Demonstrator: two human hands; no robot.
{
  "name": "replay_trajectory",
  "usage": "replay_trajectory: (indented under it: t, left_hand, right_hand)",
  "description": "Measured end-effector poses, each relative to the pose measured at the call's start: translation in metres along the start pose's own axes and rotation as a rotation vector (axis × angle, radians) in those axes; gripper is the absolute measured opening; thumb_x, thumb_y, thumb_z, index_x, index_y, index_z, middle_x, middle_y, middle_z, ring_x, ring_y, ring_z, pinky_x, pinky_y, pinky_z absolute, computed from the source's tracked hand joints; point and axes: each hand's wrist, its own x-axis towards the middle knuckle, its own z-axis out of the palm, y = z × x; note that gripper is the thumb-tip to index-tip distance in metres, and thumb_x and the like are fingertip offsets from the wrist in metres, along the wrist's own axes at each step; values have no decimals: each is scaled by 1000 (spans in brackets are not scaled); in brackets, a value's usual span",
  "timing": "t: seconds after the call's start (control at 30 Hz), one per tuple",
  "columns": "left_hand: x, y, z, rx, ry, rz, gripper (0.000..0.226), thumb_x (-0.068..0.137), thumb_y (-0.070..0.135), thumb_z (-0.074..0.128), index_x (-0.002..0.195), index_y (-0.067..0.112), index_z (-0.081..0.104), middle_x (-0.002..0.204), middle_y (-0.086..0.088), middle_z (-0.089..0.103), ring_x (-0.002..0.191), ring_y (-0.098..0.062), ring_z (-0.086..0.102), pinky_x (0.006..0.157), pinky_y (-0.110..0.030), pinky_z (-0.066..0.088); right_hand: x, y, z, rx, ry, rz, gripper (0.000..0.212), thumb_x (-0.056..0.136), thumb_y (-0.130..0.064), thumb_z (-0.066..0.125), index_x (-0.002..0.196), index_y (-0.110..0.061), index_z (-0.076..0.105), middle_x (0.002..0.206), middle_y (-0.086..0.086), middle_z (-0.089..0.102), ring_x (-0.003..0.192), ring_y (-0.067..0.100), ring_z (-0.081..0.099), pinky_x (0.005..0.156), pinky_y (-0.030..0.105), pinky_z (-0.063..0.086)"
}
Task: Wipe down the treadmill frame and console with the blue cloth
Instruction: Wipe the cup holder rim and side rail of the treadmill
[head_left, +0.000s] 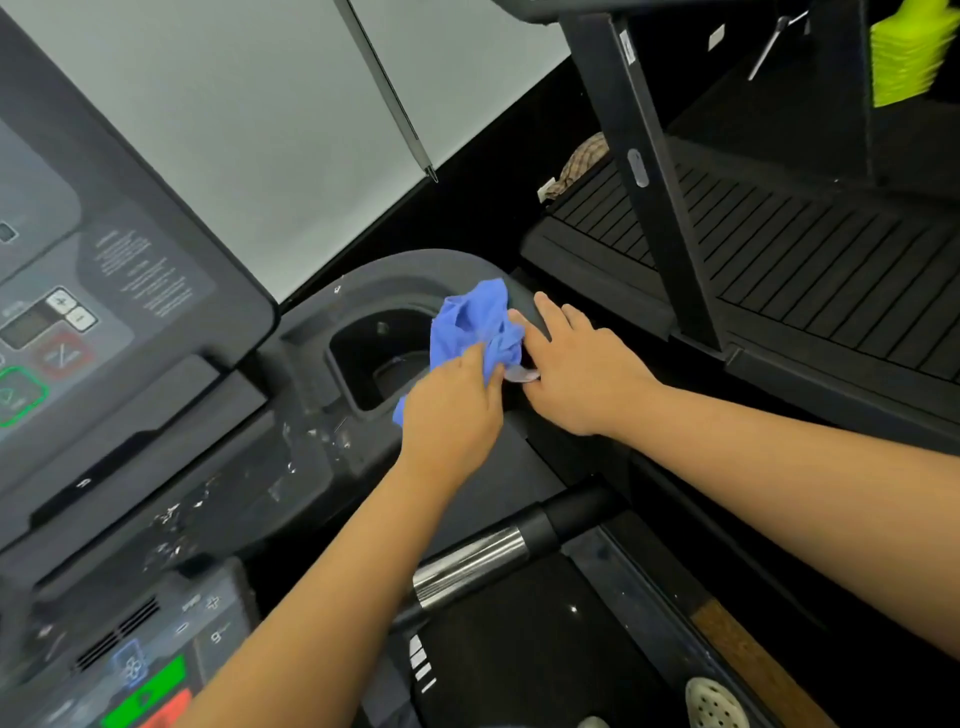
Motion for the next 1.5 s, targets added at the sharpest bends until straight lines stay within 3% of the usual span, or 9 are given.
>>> replay_trajectory:
  t: [0.17, 0.37, 0.57, 0.8, 0.93, 1.13, 1.27, 1.4, 1.5]
  left_hand:
    - [-50, -39, 2, 19, -149, 20, 55, 100, 31, 36, 151, 22, 17, 158, 5, 18, 143, -15, 24, 103, -31, 40]
    - [-71, -63, 4, -41, -96, -145, 61, 97, 20, 43, 151, 19, 15, 157, 5, 20, 135, -21, 39, 85, -33, 45]
    - [-96, -94, 9, 160, -26, -196, 61, 67, -1, 78, 123, -6, 55, 120, -21, 63, 100, -39, 66, 73, -42, 56]
    - [-79, -85, 4, -64, 110, -488, 41, 92, 10, 39, 132, 3, 44, 127, -16, 53, 111, -36, 49, 94, -46, 41]
    - [-44, -91, 19, 244, 8, -404, 51, 93, 16, 19, 138, 1, 36, 140, -21, 40, 129, -36, 36, 109, -43, 28]
    - [12, -116, 34, 214, -60, -468, 43, 94, 15, 45, 133, -3, 41, 138, -20, 39, 130, -34, 34, 107, -39, 33]
    - [49, -126, 22, -251, 117, -617, 32, 94, 8, 43, 124, -3, 48, 127, -21, 51, 127, -33, 38, 91, -46, 48]
    - [82, -141, 15, -345, 172, -615, 30, 99, 12, 33, 123, 3, 49, 127, -17, 48, 95, -7, 59, 44, -10, 43]
    - [110, -169, 24, -384, 207, -702, 41, 100, 28, 35, 132, 4, 40, 133, -16, 49, 73, -14, 63, 52, -21, 47]
  right_hand:
    - [1, 2, 2, -35, 5, -11, 67, 100, -43, 28, 152, -19, -5, 159, 14, -6, 146, 36, 7, 107, 47, 32]
    - [0, 2, 4, -76, 27, -31, 66, 100, -45, 26, 152, -19, -6, 159, 15, -4, 146, 35, 10, 105, 44, 36]
    - [0, 2, 5, -117, 55, -39, 67, 99, -47, 25, 152, -19, -5, 159, 15, -1, 145, 33, 13, 102, 40, 40]
    - [1, 2, 6, -118, 61, -36, 68, 98, -47, 26, 152, -20, -5, 159, 15, 0, 145, 33, 16, 100, 39, 42]
    - [2, 3, 8, -110, 74, -38, 68, 98, -46, 28, 152, -20, -3, 159, 16, 2, 144, 34, 17, 102, 40, 40]
    - [1, 2, 10, -133, 86, -39, 69, 97, -47, 27, 152, -18, -4, 159, 18, 3, 144, 35, 17, 106, 41, 37]
    - [-1, 3, 11, -133, 95, -37, 69, 97, -46, 30, 153, -16, 3, 158, 19, 9, 143, 36, 21, 106, 42, 38]
    - [-1, 3, 12, -137, 120, -27, 69, 95, -45, 37, 152, -14, 15, 155, 21, 20, 139, 38, 31, 101, 44, 43]
    - [-1, 3, 13, -142, 127, -17, 69, 93, -45, 41, 151, -13, 19, 154, 22, 24, 137, 40, 34, 99, 45, 45]
